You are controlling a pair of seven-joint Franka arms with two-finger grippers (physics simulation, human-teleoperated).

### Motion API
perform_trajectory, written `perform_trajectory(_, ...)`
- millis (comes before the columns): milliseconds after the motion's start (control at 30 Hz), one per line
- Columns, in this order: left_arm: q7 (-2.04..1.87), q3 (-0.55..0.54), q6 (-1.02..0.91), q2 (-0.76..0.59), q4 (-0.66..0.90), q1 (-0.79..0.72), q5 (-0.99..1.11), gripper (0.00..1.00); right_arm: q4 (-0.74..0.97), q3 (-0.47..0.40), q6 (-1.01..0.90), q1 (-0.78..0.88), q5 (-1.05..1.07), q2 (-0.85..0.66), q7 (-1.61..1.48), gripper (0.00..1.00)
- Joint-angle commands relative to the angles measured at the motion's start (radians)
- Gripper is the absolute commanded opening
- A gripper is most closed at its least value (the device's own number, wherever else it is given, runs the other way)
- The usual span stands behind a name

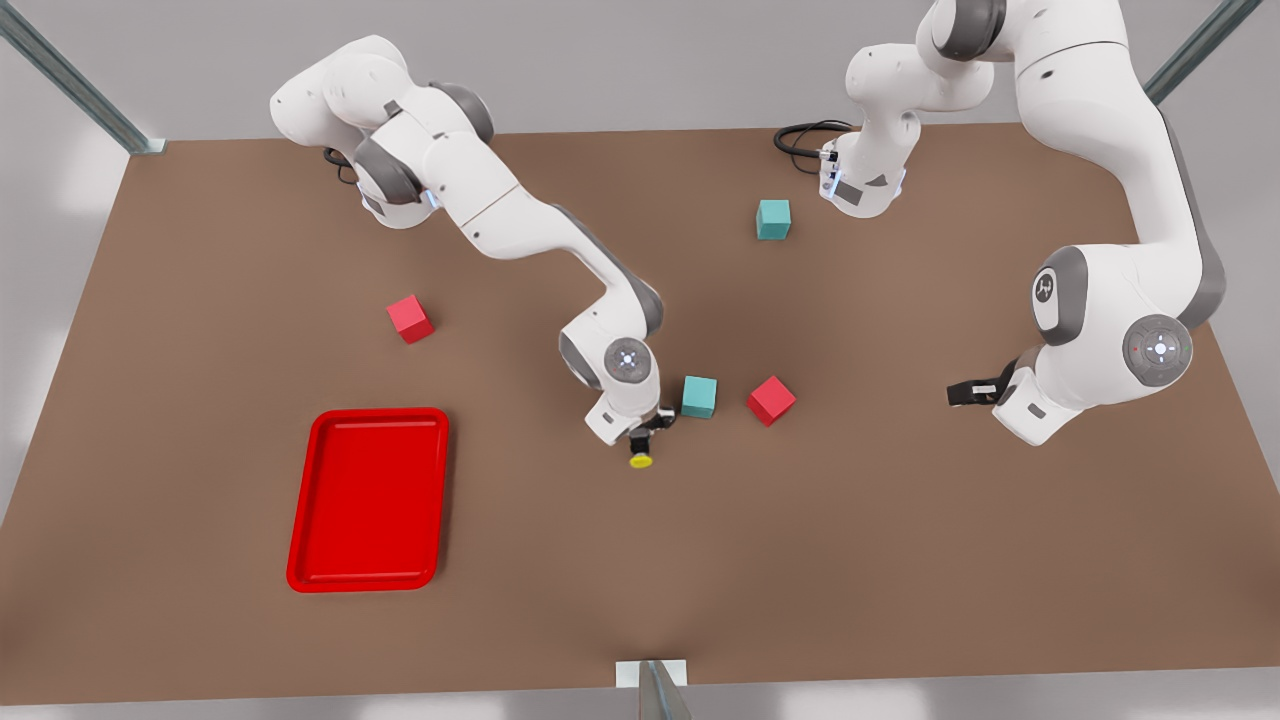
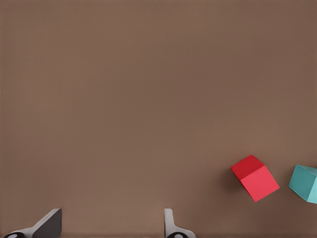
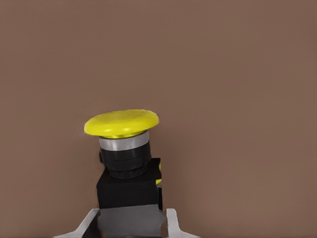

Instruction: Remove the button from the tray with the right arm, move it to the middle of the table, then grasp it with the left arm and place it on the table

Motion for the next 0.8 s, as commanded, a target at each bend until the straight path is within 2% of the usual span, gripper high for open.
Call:
perform_trajectory(0,-0.001,0.0,0.0,-0.001,0.0,0.0,0.001,1.0,-0.001,0.0,0.046,0.0,-0.007,0.005,0.174,1.0)
perform_trajectory(133,-0.001,0.0,0.001,-0.001,0.0,0.0,0.001,1.0,-0.007,0.0,0.035,0.001,0.004,-0.012,0.179,1.0)
perform_trajectory(200,-0.001,0.0,0.0,-0.001,0.0,0.0,0.001,1.0,-0.022,0.012,-0.147,-0.007,0.005,-0.156,0.176,1.0)
perform_trajectory(267,-0.002,0.0,0.0,-0.001,0.0,-0.003,0.001,1.0,-0.021,0.012,-0.523,-0.16,0.091,-0.381,-0.118,1.0)
perform_trajectory(300,-0.013,-0.009,-0.003,0.0,0.0,-0.011,0.001,1.0,-0.001,0.002,-0.69,-0.239,0.077,-0.443,-0.247,1.0)
perform_trajectory(333,-0.066,-0.006,-0.005,0.014,0.0,-0.063,-0.001,1.0,0.052,-0.002,-0.805,-0.3,0.056,-0.446,-0.333,1.0)
perform_trajectory(367,-0.459,-0.008,0.001,0.056,0.002,-0.199,-0.021,1.0,0.139,-0.002,-0.893,-0.414,0.021,-0.445,-0.479,1.0)
perform_trajectory(400,-0.756,-0.008,0.026,0.134,0.074,-0.29,-0.169,1.0,0.159,0.001,-0.91,-0.51,0.016,-0.446,-0.55,1.0)
perform_trajectory(433,-0.936,-0.008,0.112,0.191,0.12,-0.359,-0.219,1.0,0.177,-0.002,-0.912,-0.564,0.014,-0.446,-0.55,1.0)
perform_trajectory(467,-1.114,-0.008,0.274,0.246,0.126,-0.446,-0.229,1.0,0.178,-0.002,-0.912,-0.627,0.014,-0.446,-0.554,1.0)
perform_trajectory(500,-1.283,-0.008,0.445,0.324,0.16,-0.497,-0.229,1.0,0.178,0.003,-0.902,-0.636,-0.09,-0.445,-0.568,1.0)
perform_trajectory(533,-1.417,-0.012,0.506,0.419,0.249,-0.518,-0.235,1.0,0.178,0.001,-0.901,-0.685,-0.116,-0.445,-0.757,1.0)
perform_trajectory(567,-1.472,-0.031,0.52,0.494,0.344,-0.544,-0.232,1.0,0.178,0.008,-0.906,-0.791,-0.099,-0.446,-0.906,1.0)
perform_trajectory(633,-1.46,-0.029,0.535,0.546,0.422,-0.571,-0.21,1.0,0.18,0.001,-0.959,-0.814,-0.113,-0.471,-0.919,1.0)
perform_trajectory(667,-1.418,-0.031,0.54,0.566,0.435,-0.6,-0.139,1.0,0.18,0.006,-0.959,-0.822,-0.107,-0.484,-0.919,1.0)
perform_trajectory(767,-1.305,-0.034,0.577,0.596,0.436,-0.611,-0.116,1.0,0.18,0.001,-0.953,-0.866,-0.105,-0.483,-0.921,1.0)
